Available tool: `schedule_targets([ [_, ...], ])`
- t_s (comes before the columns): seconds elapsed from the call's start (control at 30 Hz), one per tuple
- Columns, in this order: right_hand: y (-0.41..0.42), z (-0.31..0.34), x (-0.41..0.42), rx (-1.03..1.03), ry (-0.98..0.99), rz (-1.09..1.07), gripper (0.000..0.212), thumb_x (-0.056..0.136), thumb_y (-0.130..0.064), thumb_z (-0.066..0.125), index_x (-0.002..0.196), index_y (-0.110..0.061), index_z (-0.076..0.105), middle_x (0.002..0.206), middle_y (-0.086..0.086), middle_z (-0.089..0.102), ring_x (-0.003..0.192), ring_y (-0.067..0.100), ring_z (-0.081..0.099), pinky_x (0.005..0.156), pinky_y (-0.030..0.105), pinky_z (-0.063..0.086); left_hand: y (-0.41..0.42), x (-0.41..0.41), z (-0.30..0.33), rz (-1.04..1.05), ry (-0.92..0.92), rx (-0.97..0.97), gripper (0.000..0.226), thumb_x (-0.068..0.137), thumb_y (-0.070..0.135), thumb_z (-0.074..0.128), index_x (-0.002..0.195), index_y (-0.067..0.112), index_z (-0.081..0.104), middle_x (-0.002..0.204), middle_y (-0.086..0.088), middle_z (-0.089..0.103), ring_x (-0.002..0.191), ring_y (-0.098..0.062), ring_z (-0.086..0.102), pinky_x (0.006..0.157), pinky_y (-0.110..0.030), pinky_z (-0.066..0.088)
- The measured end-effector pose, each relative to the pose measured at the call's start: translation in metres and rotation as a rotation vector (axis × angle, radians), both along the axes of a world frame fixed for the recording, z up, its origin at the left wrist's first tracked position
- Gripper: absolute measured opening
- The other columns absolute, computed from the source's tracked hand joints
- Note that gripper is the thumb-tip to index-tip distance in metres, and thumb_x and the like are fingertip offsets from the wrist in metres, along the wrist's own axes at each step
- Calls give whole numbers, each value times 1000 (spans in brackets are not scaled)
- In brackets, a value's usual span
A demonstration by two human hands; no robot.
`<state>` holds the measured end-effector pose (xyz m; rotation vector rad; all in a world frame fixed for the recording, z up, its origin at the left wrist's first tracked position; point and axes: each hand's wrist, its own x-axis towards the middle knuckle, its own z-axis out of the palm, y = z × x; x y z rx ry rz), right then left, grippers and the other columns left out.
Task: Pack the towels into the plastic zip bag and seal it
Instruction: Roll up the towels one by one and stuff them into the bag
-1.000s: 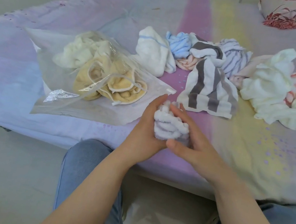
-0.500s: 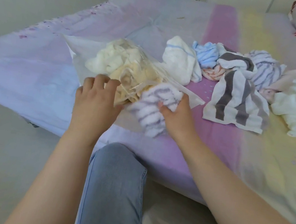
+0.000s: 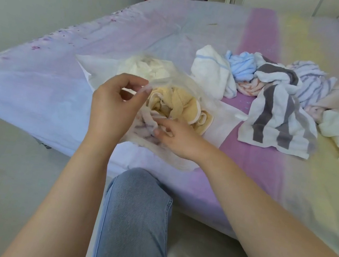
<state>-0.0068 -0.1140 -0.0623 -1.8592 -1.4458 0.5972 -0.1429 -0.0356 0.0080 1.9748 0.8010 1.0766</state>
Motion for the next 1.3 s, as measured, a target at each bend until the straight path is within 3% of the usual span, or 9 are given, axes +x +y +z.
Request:
schedule_targets([
  [0.2,43,6,-16,-111,-53,196,29,99,-14,40,79,-34,47,75,-14,48,69,1,43,65,22,35,-9,-3,-10,14,-205,-228,19,89,22,69,80,5,65,71,-10,62,65,-21,60,62,-24,48],
  [0.3,68,8,-14,-109,-33,149,18,96,-12,38,96,-20,54,89,-2,56,85,13,52,77,28,42,-11,3,-13,7,-319,-344,18,89,17,68,77,5,61,76,-14,60,62,-21,60,62,-45,56],
  [0.43,51,-11,-6,-73,16,89,27,93,-18,40,111,-32,54,111,4,61,97,14,51,90,36,46,-9,13,-24,30,-333,-365,21,90,18,67,71,12,59,76,-7,60,65,-17,62,65,-36,52],
  [0.6,-30,-25,-1,282,8,-186,33,95,-19,42,117,-38,58,82,-13,69,80,11,67,78,40,55,-15,30,-40,14,-300,-349,21,91,23,65,75,12,58,82,-4,63,67,-11,64,68,-27,51],
  [0.73,-87,-29,43,813,-45,-709,21,95,-21,39,106,-21,57,72,3,60,69,27,61,65,41,50,-23,42,-45,3,-307,-376,19,91,27,64,77,15,61,81,-1,66,70,-12,64,68,-33,49],
  [0.8,-99,-38,92,630,-235,-935,30,92,-26,43,115,-11,56,107,11,60,103,33,56,89,42,46,-27,48,-47,-1,-296,-379,19,92,28,63,78,15,61,81,-1,66,71,-12,64,67,-32,47],
  [0.93,-124,-63,171,-442,-263,-893,101,74,-71,56,151,-25,11,160,12,6,146,40,7,115,55,12,-35,57,-50,-51,-263,-392,23,89,31,64,76,12,61,83,-1,66,78,-21,68,83,-50,56],
  [1.1,-130,-62,192,-527,-423,-774,41,92,-46,42,115,-17,58,126,16,53,120,38,48,97,47,39,-45,64,-47,-77,-258,-393,19,88,30,64,73,18,62,81,0,68,78,-22,68,86,-60,53],
  [1.3,-145,-12,113,-481,-143,-322,32,97,-36,46,73,-16,52,75,-1,51,76,18,52,60,27,33,-52,68,-49,-123,-244,-397,14,88,31,63,79,21,64,79,4,69,79,-19,67,85,-56,52],
])
